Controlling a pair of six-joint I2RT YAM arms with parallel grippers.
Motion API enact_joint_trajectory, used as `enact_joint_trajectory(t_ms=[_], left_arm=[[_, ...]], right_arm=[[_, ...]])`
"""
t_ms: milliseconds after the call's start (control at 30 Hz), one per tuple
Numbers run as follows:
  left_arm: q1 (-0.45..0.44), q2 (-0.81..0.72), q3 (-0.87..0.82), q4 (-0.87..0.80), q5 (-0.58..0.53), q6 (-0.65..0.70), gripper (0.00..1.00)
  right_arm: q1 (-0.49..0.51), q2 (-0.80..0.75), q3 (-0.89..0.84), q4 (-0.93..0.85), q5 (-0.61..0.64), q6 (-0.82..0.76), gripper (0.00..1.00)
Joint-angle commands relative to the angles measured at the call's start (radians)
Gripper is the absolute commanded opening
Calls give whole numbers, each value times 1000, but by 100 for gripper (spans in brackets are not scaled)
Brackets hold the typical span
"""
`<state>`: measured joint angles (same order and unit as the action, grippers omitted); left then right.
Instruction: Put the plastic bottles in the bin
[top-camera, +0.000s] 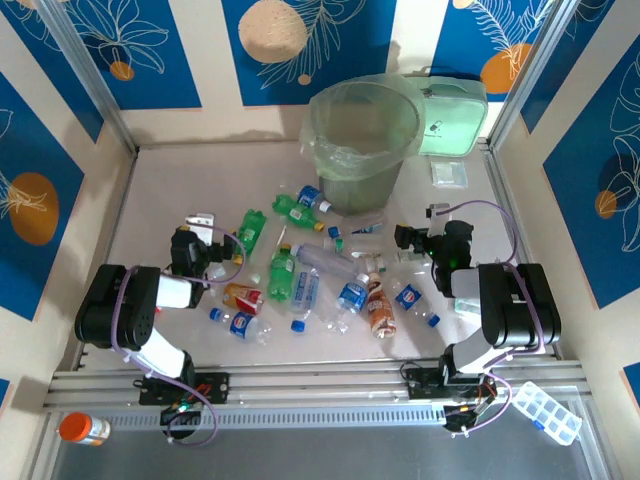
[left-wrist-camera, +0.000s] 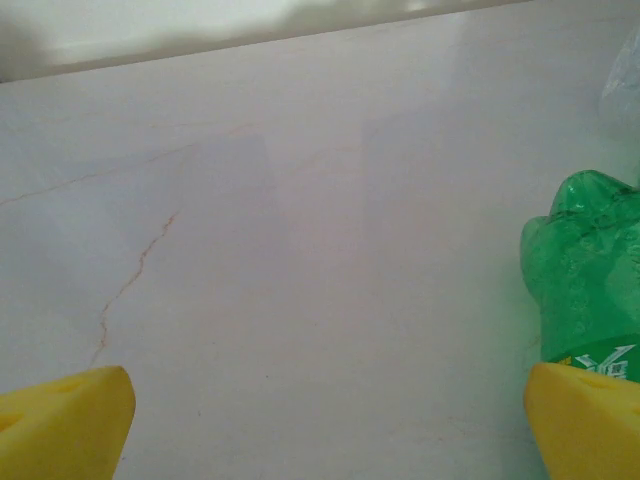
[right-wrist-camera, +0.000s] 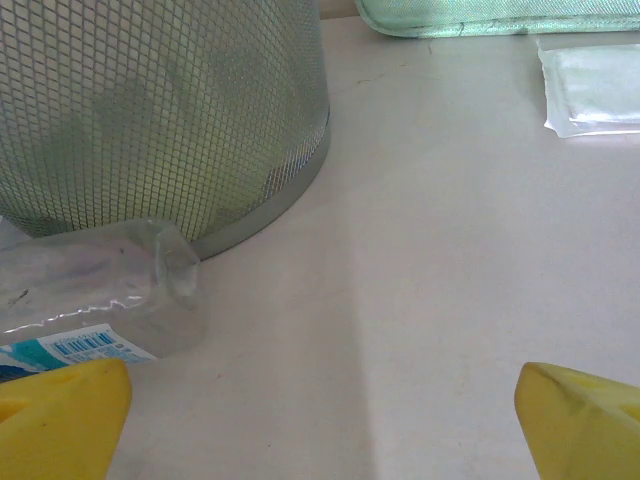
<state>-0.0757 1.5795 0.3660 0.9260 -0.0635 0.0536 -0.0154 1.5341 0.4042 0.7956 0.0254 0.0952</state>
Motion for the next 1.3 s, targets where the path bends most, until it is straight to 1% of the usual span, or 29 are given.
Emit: enact_joint_trajectory(t_ms=[0,1167,1233,1267], left_arm=[[5,-15,8,17,-3,-9,99],[5,-16,5,21,-2,-7,99],[5,-44,-5,23,-1,-6,99],[6,-82,-4,-9,-7,-7,99]], right_arm=[[-1,-12,21,-1,-10,0,99],[0,-15,16,5,-9,0,99],[2,-41,31,-43,-5,2,99],[2,-72,44,-83,-6,-3,99]])
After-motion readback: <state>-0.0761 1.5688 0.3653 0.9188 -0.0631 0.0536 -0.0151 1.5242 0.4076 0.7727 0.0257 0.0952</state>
